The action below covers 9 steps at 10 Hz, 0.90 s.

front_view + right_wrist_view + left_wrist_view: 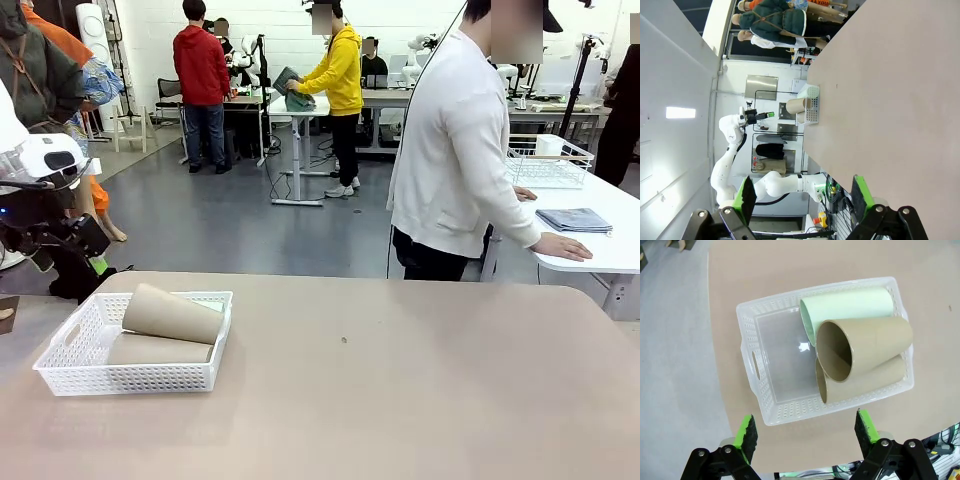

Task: Clean and organize the cups into the basket.
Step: Move the Organizing basket back to the left side of the table.

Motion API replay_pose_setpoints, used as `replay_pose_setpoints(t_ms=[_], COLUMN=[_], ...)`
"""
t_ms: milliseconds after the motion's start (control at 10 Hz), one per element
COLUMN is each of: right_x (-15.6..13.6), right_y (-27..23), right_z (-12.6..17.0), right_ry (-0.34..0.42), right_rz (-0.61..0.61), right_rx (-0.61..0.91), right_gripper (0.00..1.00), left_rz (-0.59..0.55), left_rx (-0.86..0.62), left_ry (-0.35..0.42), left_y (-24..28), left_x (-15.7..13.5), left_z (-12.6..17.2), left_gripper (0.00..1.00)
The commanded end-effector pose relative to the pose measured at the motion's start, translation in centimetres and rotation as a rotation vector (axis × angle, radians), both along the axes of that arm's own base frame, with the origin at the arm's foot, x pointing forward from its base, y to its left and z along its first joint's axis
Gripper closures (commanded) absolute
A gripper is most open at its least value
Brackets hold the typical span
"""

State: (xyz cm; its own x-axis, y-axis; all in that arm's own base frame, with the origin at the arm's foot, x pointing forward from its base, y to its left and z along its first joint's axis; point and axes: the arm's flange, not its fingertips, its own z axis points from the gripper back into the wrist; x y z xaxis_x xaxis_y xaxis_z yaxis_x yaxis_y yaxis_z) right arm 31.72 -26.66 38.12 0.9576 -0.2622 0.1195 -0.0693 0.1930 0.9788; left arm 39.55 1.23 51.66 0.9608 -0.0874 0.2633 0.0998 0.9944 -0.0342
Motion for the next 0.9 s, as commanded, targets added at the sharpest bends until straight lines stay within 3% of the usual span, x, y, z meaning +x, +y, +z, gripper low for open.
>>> replay_pose_setpoints(t_ms=[0, 500, 600, 800], right_x=[-0.2, -0.2, -0.2, -0.2], right_y=[-0.1, -0.1, -0.1, -0.1], right_z=[-0.1, -0.1, -0.1, -0.1], right_ry=[0.0, 0.0, 0.0, 0.0], right_rz=[0.004, 0.004, 0.004, 0.004], right_rx=[-0.003, -0.003, -0.003, -0.003], right_gripper=[0.0, 0.0, 0.0, 0.0], left_rz=[-0.006, 0.0, -0.038, -0.147], left_rx=[0.001, 0.0, -0.191, -0.629], left_ry=[-0.006, -0.012, 0.009, -0.037], left_y=[0.1, 0.0, 3.9, 12.2], left_x=[-0.1, 0.0, -0.5, -2.8], left_z=[0.9, 0.7, 0.9, 2.7], left_gripper=[0.0, 0.0, 0.0, 0.0])
